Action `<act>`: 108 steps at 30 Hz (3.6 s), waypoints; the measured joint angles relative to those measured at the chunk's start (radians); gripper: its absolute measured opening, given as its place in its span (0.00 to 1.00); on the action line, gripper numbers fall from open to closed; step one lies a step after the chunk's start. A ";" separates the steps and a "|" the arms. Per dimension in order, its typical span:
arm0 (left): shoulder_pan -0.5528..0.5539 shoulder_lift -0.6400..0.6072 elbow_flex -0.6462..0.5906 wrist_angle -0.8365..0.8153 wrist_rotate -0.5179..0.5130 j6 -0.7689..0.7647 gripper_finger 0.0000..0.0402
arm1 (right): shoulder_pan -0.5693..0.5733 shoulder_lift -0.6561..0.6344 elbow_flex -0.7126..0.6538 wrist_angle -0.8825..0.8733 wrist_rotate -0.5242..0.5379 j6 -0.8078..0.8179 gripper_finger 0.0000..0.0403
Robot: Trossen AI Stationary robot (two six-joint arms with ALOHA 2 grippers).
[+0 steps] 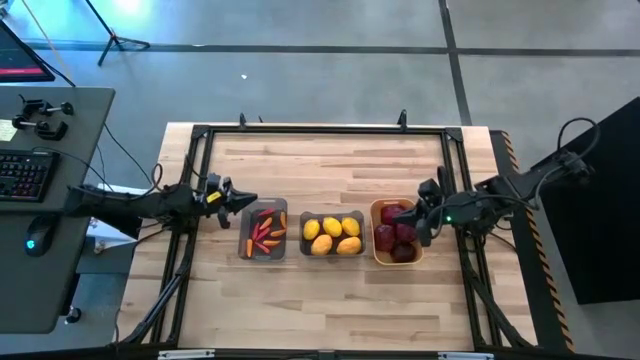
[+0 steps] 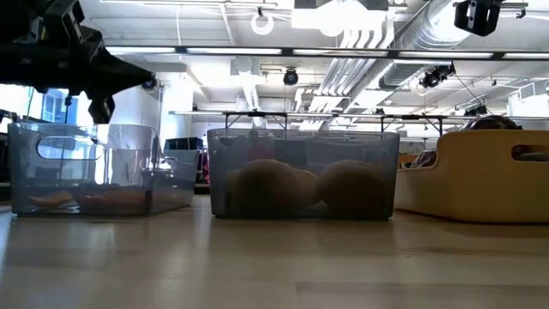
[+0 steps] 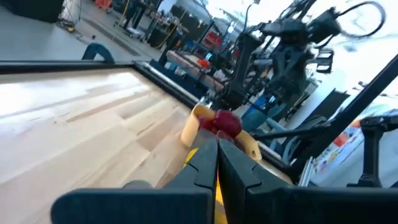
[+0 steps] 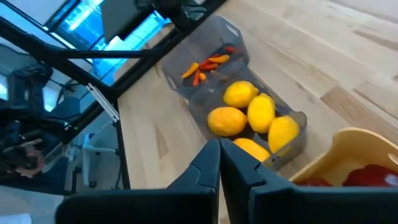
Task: Sort produce into baskets
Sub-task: Return to Home Position
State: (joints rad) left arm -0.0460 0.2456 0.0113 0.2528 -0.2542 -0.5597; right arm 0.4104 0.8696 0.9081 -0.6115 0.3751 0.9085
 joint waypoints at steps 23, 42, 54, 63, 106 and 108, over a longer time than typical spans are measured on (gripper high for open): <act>0.000 -0.052 0.000 -0.051 0.024 0.004 0.00 | -0.191 -0.356 -0.542 0.714 -0.168 -0.410 0.00; -0.001 -0.052 0.001 -0.054 0.024 0.006 0.00 | -0.248 -0.842 -0.794 0.653 -0.259 -0.666 0.00; -0.001 -0.051 0.002 -0.056 0.024 0.005 0.00 | -0.370 -0.865 -0.823 0.523 -0.380 -0.756 0.00; -0.001 -0.050 0.002 -0.057 0.024 0.006 0.00 | -0.411 -0.845 -0.898 0.634 -0.418 -0.708 0.00; -0.002 -0.242 0.001 -0.209 0.043 0.006 0.00 | -0.405 -0.869 -0.899 0.633 -0.404 -0.621 0.00; -0.002 -0.234 0.001 -0.206 0.043 0.004 0.00 | -0.405 -0.868 -0.899 0.633 -0.405 -0.621 0.00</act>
State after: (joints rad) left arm -0.0475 0.0115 0.0126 0.0467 -0.2111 -0.5558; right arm 0.0051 0.0012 0.0090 0.0219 -0.0296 0.2878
